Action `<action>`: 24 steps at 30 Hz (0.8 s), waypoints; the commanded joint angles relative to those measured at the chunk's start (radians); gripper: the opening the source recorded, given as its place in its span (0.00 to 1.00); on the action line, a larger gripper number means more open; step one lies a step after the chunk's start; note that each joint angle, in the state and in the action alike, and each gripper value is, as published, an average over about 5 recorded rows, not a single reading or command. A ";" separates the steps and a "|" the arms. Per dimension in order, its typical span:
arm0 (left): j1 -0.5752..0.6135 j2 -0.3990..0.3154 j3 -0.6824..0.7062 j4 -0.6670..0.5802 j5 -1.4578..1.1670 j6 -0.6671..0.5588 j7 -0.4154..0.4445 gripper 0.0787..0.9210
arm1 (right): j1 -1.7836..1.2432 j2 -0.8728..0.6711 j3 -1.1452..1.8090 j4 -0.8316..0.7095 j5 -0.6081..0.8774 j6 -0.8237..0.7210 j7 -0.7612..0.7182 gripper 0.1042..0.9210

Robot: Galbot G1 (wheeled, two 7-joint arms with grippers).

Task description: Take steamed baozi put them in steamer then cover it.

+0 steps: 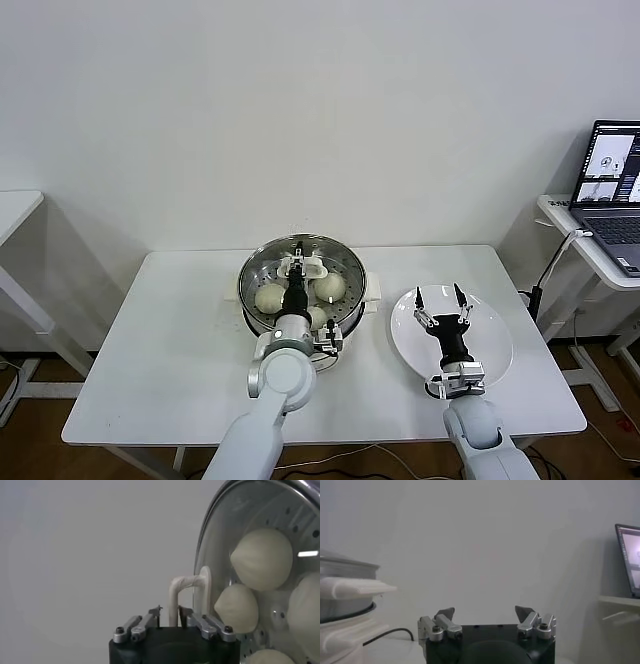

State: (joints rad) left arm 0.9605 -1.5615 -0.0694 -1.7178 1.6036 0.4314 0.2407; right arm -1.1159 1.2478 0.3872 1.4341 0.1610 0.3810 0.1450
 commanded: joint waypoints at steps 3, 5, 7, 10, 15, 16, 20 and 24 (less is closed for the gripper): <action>0.046 0.044 0.010 -0.125 -0.062 0.003 0.008 0.57 | 0.001 0.001 -0.002 0.003 -0.002 0.000 -0.001 0.88; 0.064 0.069 0.010 -0.171 -0.089 0.006 0.013 0.64 | 0.003 0.000 -0.002 0.005 -0.001 0.001 -0.003 0.88; 0.083 0.100 0.011 -0.215 -0.114 0.008 0.020 0.71 | 0.004 -0.002 -0.002 0.006 -0.005 0.003 -0.009 0.88; 0.107 0.139 0.005 -0.271 -0.141 0.011 0.026 0.80 | 0.005 -0.003 -0.002 0.007 -0.016 0.003 -0.012 0.88; 0.164 0.210 -0.027 -0.381 -0.215 0.010 0.036 0.88 | -0.003 -0.007 -0.011 0.029 -0.009 -0.036 0.015 0.88; 0.180 0.230 -0.042 -0.406 -0.248 0.009 0.034 0.88 | -0.007 -0.009 -0.014 0.038 0.000 -0.048 0.022 0.88; 0.243 0.308 -0.157 -0.494 -0.471 -0.004 -0.042 0.88 | -0.031 -0.020 -0.018 0.080 0.079 -0.102 0.029 0.88; 0.282 0.349 -0.329 -0.495 -0.870 -0.076 -0.238 0.88 | -0.060 -0.022 -0.011 0.118 0.158 -0.132 0.018 0.88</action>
State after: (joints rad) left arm 1.1203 -1.3621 -0.1345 -2.0462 1.3519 0.4306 0.2454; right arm -1.1376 1.2308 0.3747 1.4815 0.1871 0.3312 0.1579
